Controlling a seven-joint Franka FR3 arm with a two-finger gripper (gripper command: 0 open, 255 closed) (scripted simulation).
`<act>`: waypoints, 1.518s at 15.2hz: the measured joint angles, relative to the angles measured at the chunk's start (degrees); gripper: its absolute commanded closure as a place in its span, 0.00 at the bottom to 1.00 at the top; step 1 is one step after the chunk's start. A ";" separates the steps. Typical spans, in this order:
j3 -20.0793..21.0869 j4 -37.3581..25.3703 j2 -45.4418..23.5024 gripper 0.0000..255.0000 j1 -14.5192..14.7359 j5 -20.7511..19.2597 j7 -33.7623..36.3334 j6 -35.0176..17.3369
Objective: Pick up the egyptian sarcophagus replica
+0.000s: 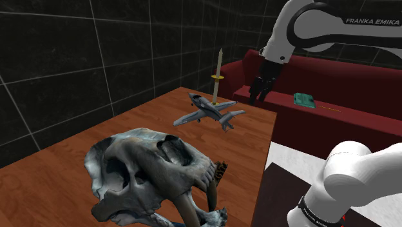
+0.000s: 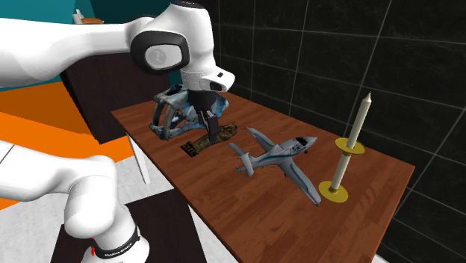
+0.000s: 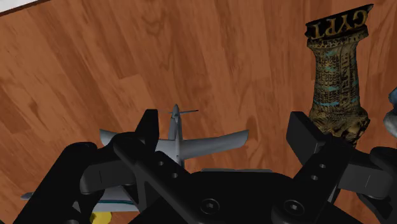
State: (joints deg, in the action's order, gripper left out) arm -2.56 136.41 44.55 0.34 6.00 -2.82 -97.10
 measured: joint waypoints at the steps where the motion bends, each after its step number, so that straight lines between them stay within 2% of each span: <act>1: 0.00 0.00 0.00 0.00 0.00 0.00 0.00 0.00; 7: 6.15 5.08 -0.59 0.00 2.90 1.66 2.87 -7.35; 14: 15.02 10.32 -4.86 0.00 6.76 3.27 7.09 -18.97; 19: 21.80 11.70 -10.24 0.00 8.68 3.14 10.94 -26.95; 23: 27.66 11.51 -16.48 0.00 8.86 1.34 14.78 -33.71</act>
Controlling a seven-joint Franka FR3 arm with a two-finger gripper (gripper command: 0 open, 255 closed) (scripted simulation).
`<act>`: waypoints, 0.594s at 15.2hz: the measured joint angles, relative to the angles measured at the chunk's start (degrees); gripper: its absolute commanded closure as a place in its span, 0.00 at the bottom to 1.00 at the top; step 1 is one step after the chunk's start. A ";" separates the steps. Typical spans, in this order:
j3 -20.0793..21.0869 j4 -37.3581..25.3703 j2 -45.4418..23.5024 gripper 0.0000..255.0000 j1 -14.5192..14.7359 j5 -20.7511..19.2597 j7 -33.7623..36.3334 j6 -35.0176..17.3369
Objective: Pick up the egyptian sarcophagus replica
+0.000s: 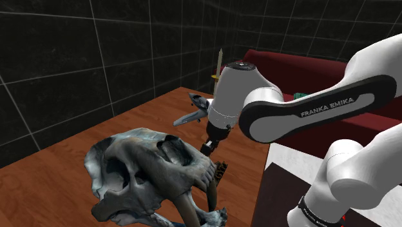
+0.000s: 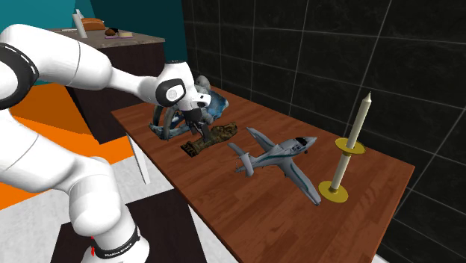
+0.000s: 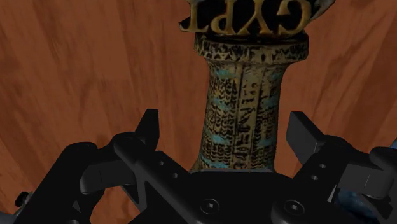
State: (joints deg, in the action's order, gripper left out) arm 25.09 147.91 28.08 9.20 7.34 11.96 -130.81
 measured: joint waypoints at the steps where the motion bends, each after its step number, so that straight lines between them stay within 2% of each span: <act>1: 1.41 -0.64 -1.75 0.00 -0.20 -0.74 1.14 -1.20; 9: 4.46 2.54 -6.33 0.00 -0.92 -2.24 3.79 -8.94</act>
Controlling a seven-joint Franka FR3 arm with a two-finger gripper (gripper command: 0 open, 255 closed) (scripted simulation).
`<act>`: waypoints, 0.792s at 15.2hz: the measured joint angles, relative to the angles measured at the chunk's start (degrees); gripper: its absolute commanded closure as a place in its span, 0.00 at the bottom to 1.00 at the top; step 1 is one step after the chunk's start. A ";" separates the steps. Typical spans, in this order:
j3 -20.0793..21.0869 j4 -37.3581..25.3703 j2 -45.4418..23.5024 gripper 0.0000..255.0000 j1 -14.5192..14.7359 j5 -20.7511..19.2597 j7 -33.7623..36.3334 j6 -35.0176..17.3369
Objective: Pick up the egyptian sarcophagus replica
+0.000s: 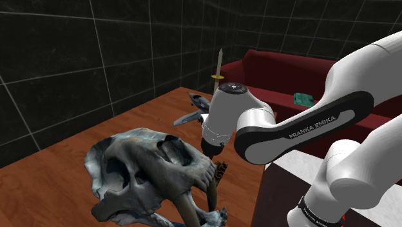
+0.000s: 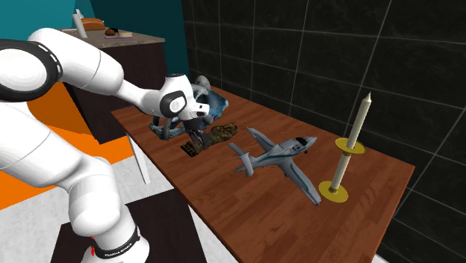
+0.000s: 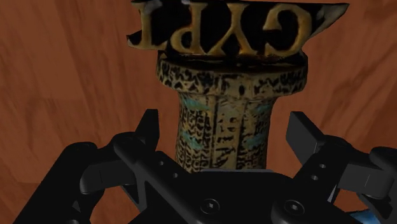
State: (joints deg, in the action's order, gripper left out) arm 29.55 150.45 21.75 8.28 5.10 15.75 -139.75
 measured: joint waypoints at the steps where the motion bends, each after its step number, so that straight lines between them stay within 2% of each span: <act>1: 0.03 0.27 -0.12 1.00 -0.04 -0.04 0.01 -0.39; 12: 0.00 0.24 -0.02 1.00 -0.02 -0.01 -0.05 -0.34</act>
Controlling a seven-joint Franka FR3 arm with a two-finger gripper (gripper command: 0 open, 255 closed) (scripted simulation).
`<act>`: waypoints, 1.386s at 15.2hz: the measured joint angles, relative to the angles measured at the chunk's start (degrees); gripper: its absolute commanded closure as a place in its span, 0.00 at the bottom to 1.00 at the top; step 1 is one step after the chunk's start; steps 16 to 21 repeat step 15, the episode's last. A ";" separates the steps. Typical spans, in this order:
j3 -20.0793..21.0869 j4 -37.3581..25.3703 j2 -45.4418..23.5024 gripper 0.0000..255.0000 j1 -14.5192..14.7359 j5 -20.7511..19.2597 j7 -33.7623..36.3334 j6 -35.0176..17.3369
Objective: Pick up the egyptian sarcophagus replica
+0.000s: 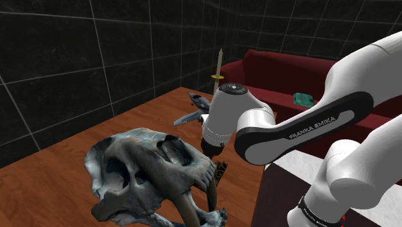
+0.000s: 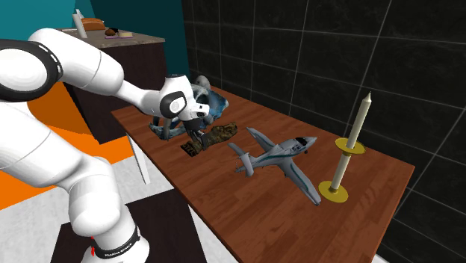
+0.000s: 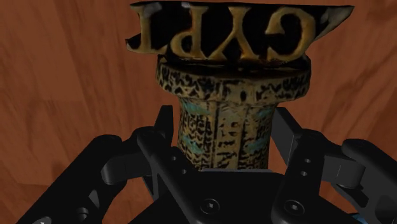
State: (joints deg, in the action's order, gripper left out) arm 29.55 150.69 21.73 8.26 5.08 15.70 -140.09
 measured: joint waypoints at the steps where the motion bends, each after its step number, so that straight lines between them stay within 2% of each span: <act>1: -0.14 -0.33 0.27 1.00 0.06 0.09 -0.13 0.63; 15: -3.17 -6.36 6.23 1.00 1.23 1.49 -2.67 12.48; 21: -3.17 -6.36 6.23 1.00 1.23 1.49 -2.67 12.48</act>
